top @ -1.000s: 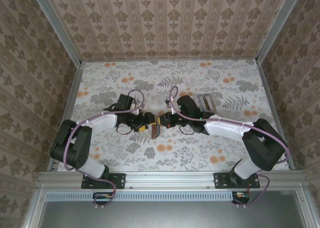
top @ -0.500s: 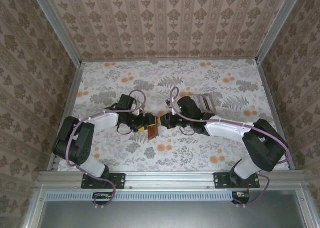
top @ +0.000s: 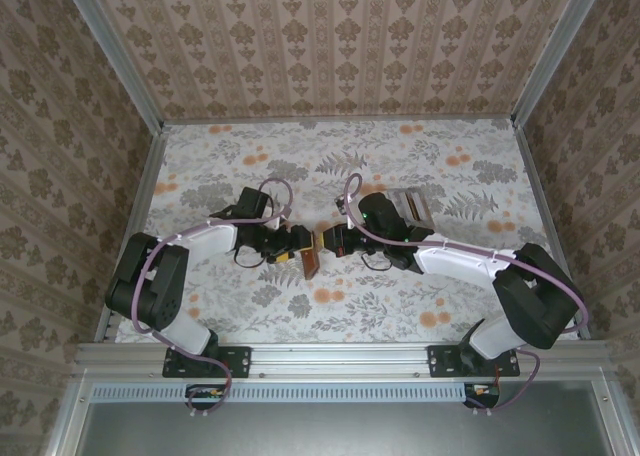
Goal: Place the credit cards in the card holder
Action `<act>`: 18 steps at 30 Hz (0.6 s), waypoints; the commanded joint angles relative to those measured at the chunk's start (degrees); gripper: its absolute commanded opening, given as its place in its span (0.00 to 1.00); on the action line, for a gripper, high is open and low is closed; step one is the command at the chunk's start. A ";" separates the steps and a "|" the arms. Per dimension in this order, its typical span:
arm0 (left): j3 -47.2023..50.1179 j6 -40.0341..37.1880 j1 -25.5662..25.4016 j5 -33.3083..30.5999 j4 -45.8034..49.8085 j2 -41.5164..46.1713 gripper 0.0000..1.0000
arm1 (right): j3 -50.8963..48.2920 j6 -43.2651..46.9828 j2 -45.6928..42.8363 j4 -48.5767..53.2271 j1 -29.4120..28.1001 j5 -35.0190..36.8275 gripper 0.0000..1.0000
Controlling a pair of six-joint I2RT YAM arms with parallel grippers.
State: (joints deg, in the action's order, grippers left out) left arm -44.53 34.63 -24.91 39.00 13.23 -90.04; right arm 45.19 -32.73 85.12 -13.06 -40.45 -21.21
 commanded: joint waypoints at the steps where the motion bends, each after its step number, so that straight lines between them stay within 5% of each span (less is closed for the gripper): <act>1: 0.12 -0.93 0.82 0.61 -0.44 -0.24 0.75 | -0.16 0.76 -2.09 0.56 -0.33 1.80 0.00; 7: 0.22 -2.07 0.82 -0.45 1.69 1.42 0.47 | -0.83 -0.70 -3.19 2.48 -0.33 5.97 0.00; 18: 4.60 -3.53 1.00 -4.55 2.03 3.05 0.39 | -4.41 -2.69 -9.27 7.79 -0.16 16.77 0.00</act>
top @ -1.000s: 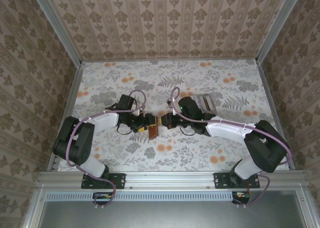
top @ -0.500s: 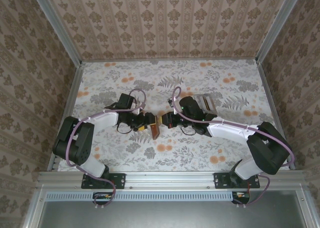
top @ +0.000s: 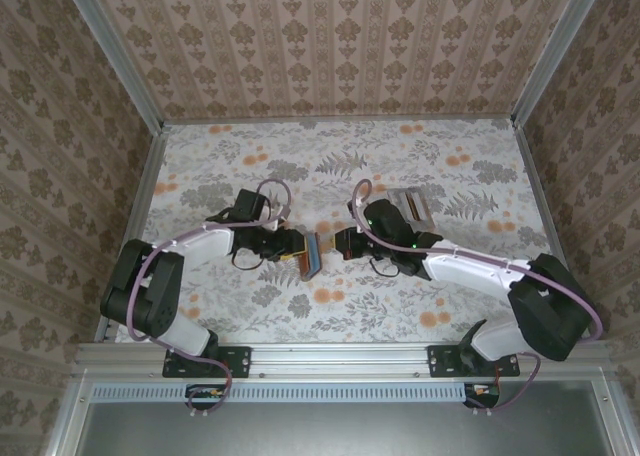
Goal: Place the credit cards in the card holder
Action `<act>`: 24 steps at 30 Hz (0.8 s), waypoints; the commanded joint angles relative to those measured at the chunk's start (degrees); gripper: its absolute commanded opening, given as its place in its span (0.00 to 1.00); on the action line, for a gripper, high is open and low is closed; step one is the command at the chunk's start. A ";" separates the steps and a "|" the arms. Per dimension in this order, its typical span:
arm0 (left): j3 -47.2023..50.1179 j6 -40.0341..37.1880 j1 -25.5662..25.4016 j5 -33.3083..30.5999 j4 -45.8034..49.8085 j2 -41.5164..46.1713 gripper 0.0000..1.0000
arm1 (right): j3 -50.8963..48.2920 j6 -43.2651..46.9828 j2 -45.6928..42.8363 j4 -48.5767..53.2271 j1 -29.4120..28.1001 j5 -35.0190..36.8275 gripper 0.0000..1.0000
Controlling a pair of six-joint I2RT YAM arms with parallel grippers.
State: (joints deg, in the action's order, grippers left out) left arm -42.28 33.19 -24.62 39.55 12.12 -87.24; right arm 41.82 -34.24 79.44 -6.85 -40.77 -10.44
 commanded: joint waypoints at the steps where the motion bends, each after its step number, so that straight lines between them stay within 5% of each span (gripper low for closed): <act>1: 2.54 -2.44 0.79 -5.76 3.43 0.19 0.39 | -1.48 -1.25 -4.05 1.88 0.18 6.52 0.00; 11: 7.15 -2.26 1.11 -8.53 0.88 1.46 0.44 | -8.12 -6.23 -8.11 5.57 -0.15 14.54 0.00; 17: 8.86 -0.90 1.07 -7.56 -2.92 1.19 0.44 | -10.19 -8.40 -11.45 11.10 -0.16 18.08 0.34; 24: 9.82 1.10 1.07 -5.20 -8.08 -2.27 0.37 | -9.46 -2.33 -15.25 17.04 -0.10 13.14 0.55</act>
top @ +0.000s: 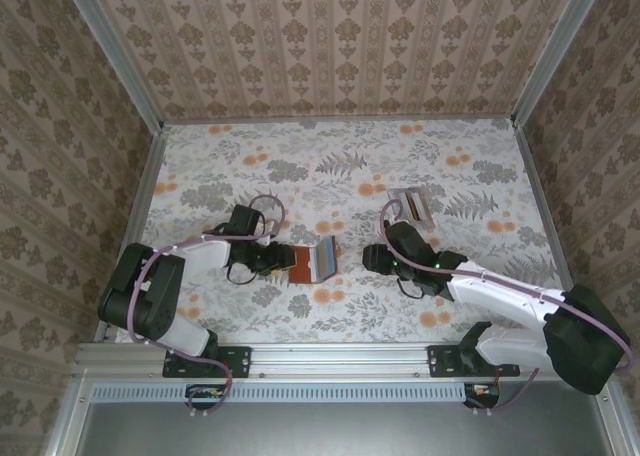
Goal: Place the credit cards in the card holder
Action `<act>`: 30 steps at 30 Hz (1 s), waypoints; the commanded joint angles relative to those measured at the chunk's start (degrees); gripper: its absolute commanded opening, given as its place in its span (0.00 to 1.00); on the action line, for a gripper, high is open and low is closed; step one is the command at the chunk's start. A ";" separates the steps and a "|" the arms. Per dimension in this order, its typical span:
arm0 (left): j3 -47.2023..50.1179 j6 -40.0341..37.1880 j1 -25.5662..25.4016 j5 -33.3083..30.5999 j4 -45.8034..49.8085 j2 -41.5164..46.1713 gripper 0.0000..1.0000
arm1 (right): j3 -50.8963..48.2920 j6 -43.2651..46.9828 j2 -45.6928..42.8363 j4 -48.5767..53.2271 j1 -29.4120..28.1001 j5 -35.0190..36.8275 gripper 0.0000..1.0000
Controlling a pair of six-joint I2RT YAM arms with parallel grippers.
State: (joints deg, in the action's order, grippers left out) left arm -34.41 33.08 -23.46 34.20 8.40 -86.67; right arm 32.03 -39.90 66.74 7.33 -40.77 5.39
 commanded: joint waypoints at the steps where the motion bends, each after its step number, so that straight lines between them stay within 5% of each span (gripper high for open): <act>1: 2.24 1.92 -0.09 0.75 -5.48 -3.17 0.36 | 0.23 4.75 -2.92 1.51 -0.08 -6.30 0.56; 5: 2.22 2.60 -0.17 1.90 -6.89 -3.59 0.27 | 0.67 4.89 0.47 -8.59 -0.29 -24.44 0.60; 7: 1.98 2.77 -0.18 2.28 -6.82 -3.22 0.24 | 2.03 2.60 3.46 -11.71 -1.30 -26.82 0.62; 23: 1.21 5.08 -1.36 4.02 -4.78 1.02 0.01 | 16.31 3.17 20.69 -7.50 -8.90 -18.25 0.72; 26: 1.17 6.46 -1.32 4.39 -4.33 2.20 0.00 | 20.20 4.78 23.40 -3.66 -10.61 -15.81 0.83; 30: 0.75 8.64 -1.48 4.72 -2.55 4.90 0.00 | 23.88 4.33 27.08 0.62 -12.01 -12.82 0.84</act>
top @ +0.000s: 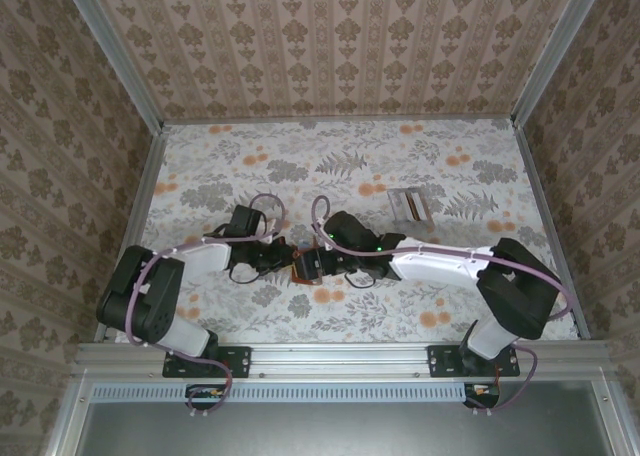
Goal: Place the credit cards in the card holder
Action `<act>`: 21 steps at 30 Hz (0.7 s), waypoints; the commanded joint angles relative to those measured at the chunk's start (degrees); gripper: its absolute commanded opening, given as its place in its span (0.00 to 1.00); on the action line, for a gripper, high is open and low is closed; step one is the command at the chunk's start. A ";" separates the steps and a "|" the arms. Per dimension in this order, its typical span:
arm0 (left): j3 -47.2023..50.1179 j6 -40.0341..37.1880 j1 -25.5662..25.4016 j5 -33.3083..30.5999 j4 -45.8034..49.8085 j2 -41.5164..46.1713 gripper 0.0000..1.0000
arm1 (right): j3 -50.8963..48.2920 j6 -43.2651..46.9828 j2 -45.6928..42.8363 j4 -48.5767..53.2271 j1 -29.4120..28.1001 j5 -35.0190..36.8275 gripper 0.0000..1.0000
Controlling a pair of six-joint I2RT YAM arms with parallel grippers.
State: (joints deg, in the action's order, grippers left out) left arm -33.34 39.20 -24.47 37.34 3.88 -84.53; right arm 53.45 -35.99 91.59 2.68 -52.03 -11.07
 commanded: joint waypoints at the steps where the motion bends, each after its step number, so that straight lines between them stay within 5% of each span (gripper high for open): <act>1: -0.28 3.19 -0.46 1.80 1.87 3.31 0.00 | 2.87 0.00 2.86 5.84 -0.77 4.15 0.84; 10: -0.76 7.29 -1.28 3.62 0.38 5.55 0.00 | 5.49 -1.21 6.15 11.98 -0.71 9.74 0.82; 15: -0.52 7.47 -1.33 3.64 -0.41 3.65 0.00 | 2.85 -1.93 4.94 8.58 0.69 8.08 0.63; 21: -0.34 7.23 -1.29 4.04 -0.98 2.03 0.00 | 0.20 -2.69 3.89 6.20 3.28 5.65 0.61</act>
State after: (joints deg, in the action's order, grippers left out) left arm -33.34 45.52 -25.47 39.00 2.90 -81.93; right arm 55.22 -37.91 96.60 8.80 -50.19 -6.15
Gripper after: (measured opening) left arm 0.058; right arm 0.611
